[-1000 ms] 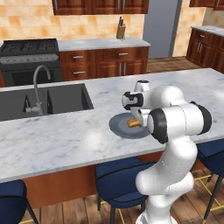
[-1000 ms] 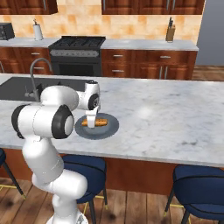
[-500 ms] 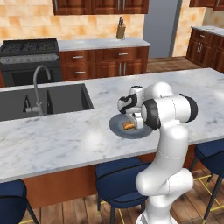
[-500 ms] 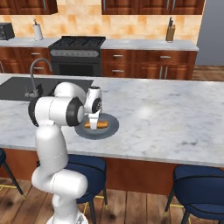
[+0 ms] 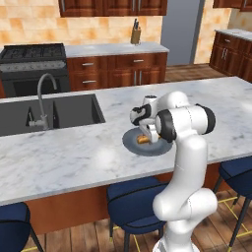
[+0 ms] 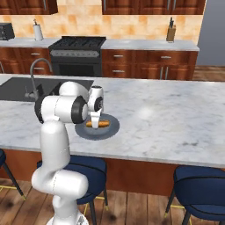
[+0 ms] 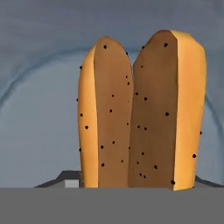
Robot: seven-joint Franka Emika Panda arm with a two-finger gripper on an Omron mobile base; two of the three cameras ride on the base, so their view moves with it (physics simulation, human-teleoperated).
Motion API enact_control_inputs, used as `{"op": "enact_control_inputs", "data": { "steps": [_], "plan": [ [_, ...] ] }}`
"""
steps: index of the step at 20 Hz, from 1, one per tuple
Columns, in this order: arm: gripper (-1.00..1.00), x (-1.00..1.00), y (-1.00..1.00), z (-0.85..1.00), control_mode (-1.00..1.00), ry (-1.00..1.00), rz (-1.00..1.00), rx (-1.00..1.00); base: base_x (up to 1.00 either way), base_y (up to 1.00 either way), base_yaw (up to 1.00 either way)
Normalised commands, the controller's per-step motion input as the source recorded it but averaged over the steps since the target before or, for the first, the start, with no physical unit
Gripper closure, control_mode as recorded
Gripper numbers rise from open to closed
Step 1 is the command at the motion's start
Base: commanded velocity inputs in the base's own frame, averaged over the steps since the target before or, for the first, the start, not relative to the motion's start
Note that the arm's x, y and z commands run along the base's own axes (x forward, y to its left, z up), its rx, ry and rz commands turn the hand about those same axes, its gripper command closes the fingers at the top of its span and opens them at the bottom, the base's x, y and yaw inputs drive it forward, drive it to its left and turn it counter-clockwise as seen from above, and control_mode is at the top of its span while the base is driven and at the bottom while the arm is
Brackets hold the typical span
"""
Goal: Move the hot dog bun to the plate on the dining table and place the condiment next to that plate. Then navigate to the fridge and take the sausage and place it on the plate as well.
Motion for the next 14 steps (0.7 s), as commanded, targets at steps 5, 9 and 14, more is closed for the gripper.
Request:
{"op": "enact_control_inputs", "data": {
  "steps": [5,9,14],
  "plan": [
    [-1.00,0.00,0.00,0.03,-1.00,0.05,0.00,0.00,0.00,0.00,0.00],
    [-1.00,0.00,0.00,0.24,-1.00,0.03,0.00,0.00,0.00,0.00,0.00],
    [-1.00,-0.03,0.00,0.30,-1.00,0.00,0.00,0.00,0.00,0.00,0.00]
  ]
}}
